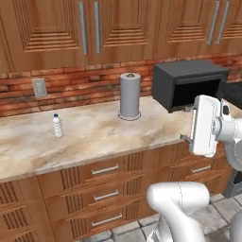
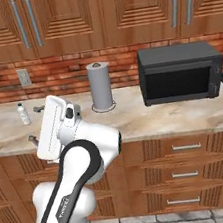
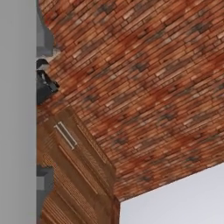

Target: Move the drinks to the dining counter.

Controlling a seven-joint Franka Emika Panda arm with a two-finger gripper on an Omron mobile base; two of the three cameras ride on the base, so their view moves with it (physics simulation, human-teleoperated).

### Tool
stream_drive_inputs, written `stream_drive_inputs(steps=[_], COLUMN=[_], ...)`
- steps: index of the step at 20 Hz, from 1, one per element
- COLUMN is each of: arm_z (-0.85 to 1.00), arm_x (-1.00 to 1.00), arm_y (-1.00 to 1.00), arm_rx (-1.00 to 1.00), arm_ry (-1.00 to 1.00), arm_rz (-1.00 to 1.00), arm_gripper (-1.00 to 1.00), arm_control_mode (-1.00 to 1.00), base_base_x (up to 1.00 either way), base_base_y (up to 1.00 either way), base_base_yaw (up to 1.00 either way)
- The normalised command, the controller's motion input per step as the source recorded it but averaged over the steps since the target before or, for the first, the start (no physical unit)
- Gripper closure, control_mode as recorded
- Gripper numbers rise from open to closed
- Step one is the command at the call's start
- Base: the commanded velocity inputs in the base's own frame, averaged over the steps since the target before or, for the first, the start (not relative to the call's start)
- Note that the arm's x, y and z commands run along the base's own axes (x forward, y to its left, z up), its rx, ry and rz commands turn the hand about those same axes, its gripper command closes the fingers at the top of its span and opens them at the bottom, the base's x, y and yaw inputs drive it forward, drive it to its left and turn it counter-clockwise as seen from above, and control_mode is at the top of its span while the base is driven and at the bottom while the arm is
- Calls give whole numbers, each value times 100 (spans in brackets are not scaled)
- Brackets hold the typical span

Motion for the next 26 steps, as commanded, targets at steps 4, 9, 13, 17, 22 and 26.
stream_drive_inputs(steps=[4,9,13,17,22,26], arm_z=[0,0,0,0,0,0], arm_x=[0,0,0,0,0,0], arm_y=[0,0,0,0,0,0], arm_rx=[0,0,0,0,0,0], arm_ry=[0,0,0,0,0,0], arm_rz=[0,0,0,0,0,0], arm_gripper=[-100,-100,-100,-100,-100,-100], arm_control_mode=[100,100,100,100,100,100], base_base_x=[0,0,0,7,9,5], base_base_y=[11,21,19,2,27,57], base_base_yaw=[52,49,34,2,0,0])
